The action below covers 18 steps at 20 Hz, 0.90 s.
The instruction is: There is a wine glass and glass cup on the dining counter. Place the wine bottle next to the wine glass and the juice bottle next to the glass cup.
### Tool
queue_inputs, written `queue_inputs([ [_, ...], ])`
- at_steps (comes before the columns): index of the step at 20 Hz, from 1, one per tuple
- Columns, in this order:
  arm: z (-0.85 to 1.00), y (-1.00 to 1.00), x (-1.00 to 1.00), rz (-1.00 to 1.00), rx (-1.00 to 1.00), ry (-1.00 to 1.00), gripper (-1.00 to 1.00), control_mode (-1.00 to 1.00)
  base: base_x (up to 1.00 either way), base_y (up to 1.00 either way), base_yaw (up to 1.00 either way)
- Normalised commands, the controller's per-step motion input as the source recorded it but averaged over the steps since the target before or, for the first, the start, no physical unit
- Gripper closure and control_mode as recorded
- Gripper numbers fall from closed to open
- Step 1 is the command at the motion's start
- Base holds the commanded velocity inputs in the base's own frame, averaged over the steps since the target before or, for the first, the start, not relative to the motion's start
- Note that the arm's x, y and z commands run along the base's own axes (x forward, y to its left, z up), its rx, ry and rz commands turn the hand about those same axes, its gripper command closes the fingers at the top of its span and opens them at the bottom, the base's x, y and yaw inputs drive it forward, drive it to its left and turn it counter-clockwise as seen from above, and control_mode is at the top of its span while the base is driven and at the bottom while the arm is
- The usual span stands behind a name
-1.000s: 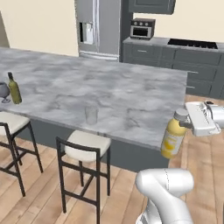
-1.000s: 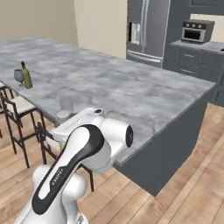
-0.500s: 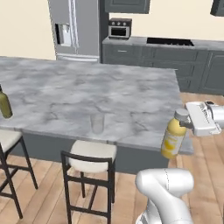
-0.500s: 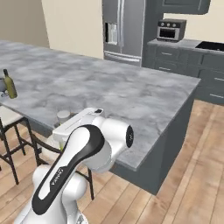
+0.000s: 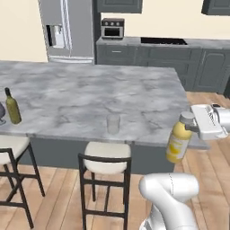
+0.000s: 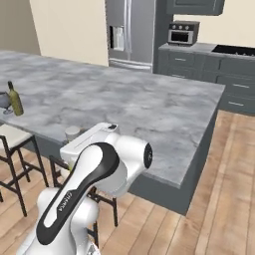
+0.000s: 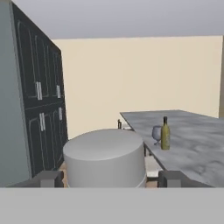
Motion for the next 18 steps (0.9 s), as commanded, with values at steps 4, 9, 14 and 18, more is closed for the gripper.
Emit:
queue_inputs([
  [4,0.0,0.0,0.0,0.0,0.0,0.0,1.0,1.0,0.11,0.67,-0.2],
  [9,0.0,0.0,0.0,0.0,0.0,0.0,1.0,1.0,0.52,0.55,-0.21],
  [14,0.0,0.0,0.0,0.0,0.0,0.0,1.0,1.0,0.49,0.19,-0.07],
  [18,0.0,0.0,0.0,0.0,0.0,0.0,1.0,1.0,0.6,0.17,-0.07],
])
